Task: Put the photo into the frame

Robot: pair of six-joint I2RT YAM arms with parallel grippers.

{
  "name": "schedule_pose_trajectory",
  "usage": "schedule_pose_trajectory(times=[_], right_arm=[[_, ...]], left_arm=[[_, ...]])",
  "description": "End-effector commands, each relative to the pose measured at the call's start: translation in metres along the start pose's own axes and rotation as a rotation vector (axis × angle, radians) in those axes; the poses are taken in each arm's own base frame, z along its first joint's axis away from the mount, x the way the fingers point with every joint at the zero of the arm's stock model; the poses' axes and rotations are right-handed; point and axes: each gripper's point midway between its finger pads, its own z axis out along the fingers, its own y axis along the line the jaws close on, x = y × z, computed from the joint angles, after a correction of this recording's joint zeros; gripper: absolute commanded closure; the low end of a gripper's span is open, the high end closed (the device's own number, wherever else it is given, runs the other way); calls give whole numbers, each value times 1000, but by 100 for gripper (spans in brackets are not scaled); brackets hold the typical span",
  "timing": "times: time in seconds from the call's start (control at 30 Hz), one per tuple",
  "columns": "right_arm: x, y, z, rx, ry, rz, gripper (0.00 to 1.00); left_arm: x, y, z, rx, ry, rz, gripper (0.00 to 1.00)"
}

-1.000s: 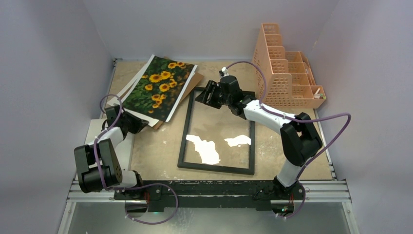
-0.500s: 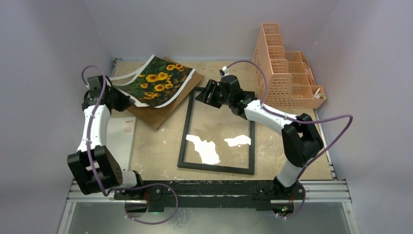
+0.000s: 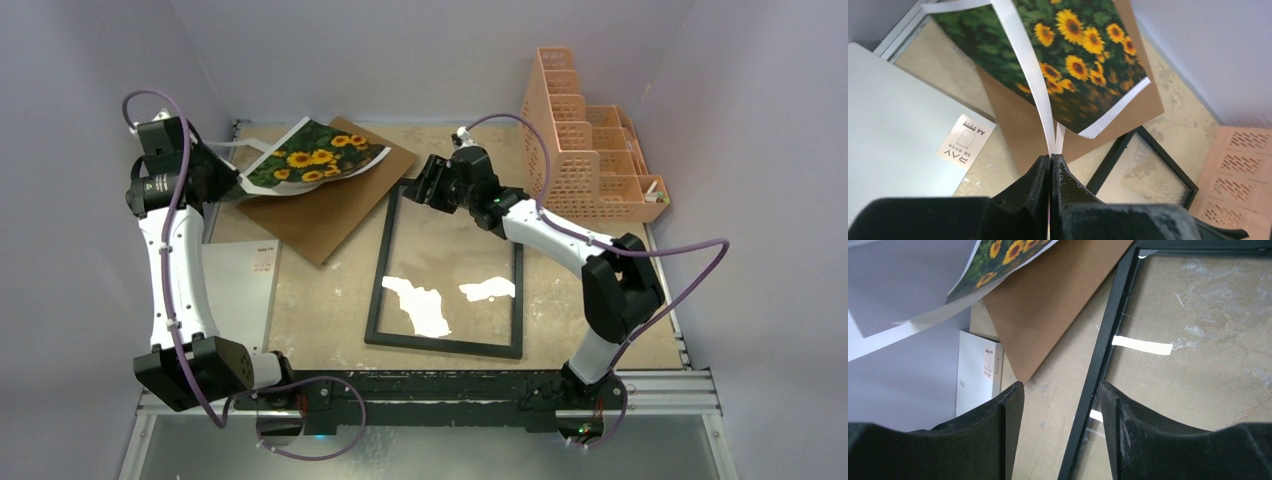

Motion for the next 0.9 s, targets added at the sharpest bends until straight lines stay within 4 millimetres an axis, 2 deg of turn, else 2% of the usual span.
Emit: schedule_pose_trajectory(times=[0.0,0.1,0.13,0.23,0.37,0.53,0.73,0.87], right_arm=[[-31,22,-21,-23,-89,-47,40],[-31,22,-23,-20,-88,-51,40],[-32,22,-24,-18,-89,-56,40],[-37,23,-28,-11,-104,-79,40],[-46,28,-34,-6,-133,-100,39],[-55,31,-40,1,-165,-124,39],[-63,37,-41,-6,-184,-153,38],[-72,52,-45,-61,-206,-215,37]], left_arm=[[-28,-26,-35,103,-77,73,100],[-57,-39,-49,116,-153,114,100],[-62,-40,-49,109,-160,120,100],[-84,-59,-67,166,-219,124,100],[-83,-87,-80,314,-219,131,100],[-81,-119,-106,505,-242,196,100],[-86,-136,-134,584,-298,242,100],[-88,-145,-142,628,-299,228,100]])
